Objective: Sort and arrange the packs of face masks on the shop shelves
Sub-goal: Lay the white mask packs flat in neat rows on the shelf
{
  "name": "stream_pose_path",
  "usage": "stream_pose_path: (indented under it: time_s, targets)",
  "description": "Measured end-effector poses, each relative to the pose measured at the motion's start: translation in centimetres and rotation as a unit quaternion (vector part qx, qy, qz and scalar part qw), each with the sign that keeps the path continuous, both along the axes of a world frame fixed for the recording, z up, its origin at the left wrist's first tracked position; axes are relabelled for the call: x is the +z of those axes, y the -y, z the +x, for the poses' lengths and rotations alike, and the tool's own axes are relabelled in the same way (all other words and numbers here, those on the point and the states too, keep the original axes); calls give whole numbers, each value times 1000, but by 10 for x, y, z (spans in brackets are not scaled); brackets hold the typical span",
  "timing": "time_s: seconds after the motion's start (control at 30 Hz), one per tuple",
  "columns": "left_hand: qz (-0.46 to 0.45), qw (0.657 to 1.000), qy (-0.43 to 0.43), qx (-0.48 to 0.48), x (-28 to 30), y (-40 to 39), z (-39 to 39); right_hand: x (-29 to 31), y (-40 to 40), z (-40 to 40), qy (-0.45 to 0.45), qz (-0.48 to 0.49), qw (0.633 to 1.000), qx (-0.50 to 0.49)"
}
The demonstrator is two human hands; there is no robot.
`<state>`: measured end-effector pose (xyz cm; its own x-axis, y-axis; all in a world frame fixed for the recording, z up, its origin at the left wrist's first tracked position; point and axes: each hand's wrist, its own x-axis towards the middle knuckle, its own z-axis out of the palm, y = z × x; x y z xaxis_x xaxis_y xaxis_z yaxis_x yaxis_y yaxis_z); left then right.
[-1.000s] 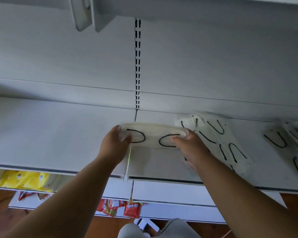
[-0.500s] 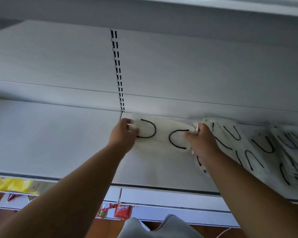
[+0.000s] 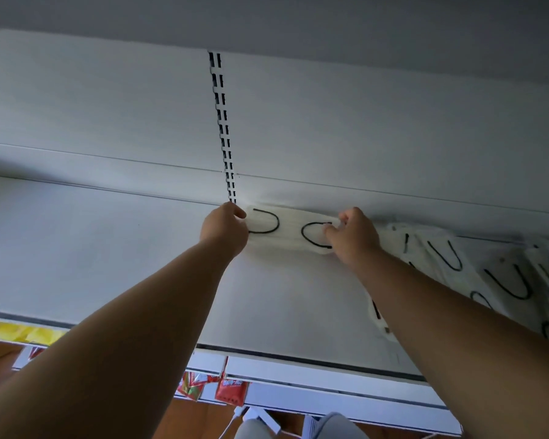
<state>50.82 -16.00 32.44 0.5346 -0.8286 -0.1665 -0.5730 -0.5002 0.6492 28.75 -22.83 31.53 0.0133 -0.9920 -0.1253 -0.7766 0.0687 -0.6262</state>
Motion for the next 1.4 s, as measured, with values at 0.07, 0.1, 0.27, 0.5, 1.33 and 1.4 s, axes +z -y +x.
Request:
stream_pose_path:
  time_s: [0.07,0.1,0.27,0.5,1.33,1.4]
  targets:
    - [8,1000,18,-21,-1,3,2,-2,-3,1,-19,-2,998,64]
    - [11,999,25,-35,-3,4,4,-3,-6,1,-41,-5,995,95]
    - [15,989,48,-138,-13,-5,6,-6,-11,-2,-114,-7,982,150]
    - [39,973,142,-180,-16,-11,-4,-5,-15,4,-154,-33,976,148]
    - [-98,929,120,-335,17,-84,-147,38,-119,-104,-158,-138,975,75]
    - [-43,948,32,-315,19,-82,-171,34,-111,-128,-218,-97,969,56]
